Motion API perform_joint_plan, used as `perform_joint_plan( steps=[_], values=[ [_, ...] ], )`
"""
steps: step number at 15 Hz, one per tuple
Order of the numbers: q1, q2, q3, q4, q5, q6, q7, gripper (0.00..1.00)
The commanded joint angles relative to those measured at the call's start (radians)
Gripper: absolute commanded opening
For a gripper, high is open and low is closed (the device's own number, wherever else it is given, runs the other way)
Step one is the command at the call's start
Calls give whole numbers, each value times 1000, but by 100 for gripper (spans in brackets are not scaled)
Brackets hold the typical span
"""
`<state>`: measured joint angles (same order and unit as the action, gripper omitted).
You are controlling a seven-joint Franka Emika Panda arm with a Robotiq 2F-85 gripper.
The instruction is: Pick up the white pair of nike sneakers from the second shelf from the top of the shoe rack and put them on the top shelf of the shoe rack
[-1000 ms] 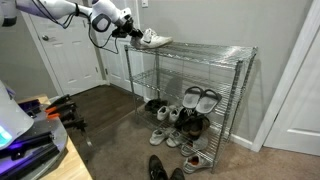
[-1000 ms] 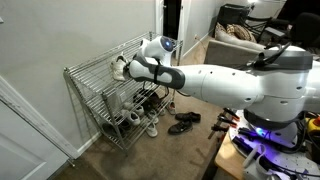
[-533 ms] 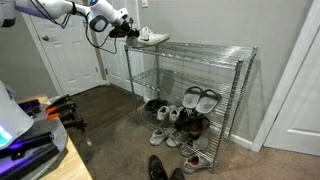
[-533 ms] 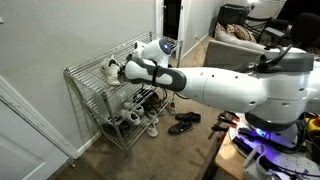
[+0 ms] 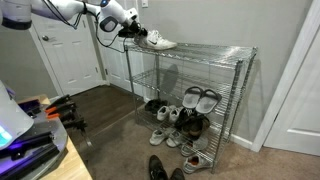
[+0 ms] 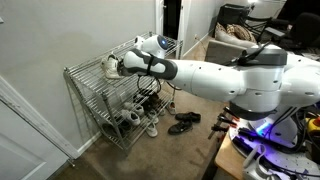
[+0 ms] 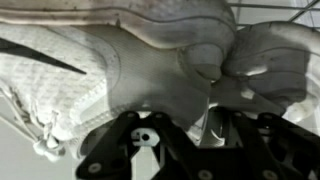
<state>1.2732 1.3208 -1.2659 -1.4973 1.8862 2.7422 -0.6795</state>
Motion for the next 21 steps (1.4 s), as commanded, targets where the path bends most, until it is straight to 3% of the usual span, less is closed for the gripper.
perform_joint_plan(
  steps=[1,7,16,21],
  values=[
    [-9,5,-1,9,84,36,-49,57],
    [49,0,-19,-32,277,79,-146,96],
    [206,47,-143,-137,632,63,-426,100],
    [269,22,-115,-239,609,75,-411,100]
  ],
)
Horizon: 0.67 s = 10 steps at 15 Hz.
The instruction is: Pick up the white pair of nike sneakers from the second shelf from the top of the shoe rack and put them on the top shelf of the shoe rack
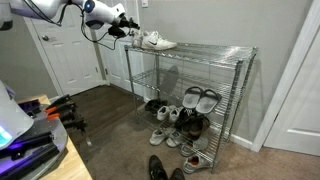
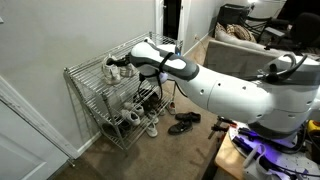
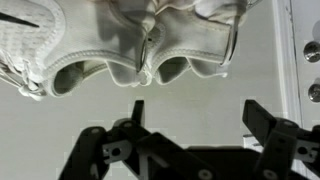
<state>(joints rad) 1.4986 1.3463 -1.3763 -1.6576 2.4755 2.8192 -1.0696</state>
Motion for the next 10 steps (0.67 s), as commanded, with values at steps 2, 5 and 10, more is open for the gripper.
perform_joint_plan(
  steps=[2,5,10],
  values=[
    [56,3,-4,-105,23,9,-15,100],
    [69,11,-9,-141,39,12,-14,100],
    [84,67,-53,-162,185,55,-14,100]
  ],
)
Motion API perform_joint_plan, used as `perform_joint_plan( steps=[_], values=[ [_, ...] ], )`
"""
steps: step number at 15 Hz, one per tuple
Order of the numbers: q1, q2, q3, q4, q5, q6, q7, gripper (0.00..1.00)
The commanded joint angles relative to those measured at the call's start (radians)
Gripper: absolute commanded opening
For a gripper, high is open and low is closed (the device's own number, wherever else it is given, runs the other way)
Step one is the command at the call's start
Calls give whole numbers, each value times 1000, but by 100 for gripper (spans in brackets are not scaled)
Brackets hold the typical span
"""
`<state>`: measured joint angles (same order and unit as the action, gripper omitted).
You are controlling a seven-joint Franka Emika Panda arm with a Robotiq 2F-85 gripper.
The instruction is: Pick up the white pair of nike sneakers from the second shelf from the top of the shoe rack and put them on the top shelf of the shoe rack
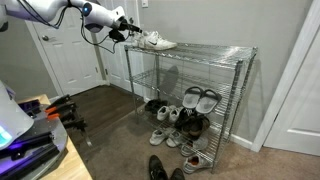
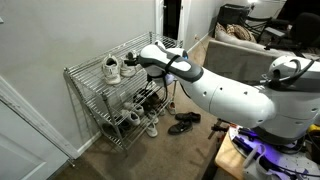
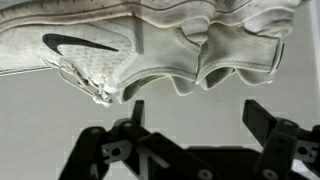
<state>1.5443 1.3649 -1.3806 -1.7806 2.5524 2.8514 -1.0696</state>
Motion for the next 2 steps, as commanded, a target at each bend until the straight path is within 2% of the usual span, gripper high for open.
perform_joint_plan(
  steps=[1,2],
  values=[
    [41,58,-57,-42,135,31,-11,100],
    [7,19,-19,-6,64,20,0,100]
  ],
)
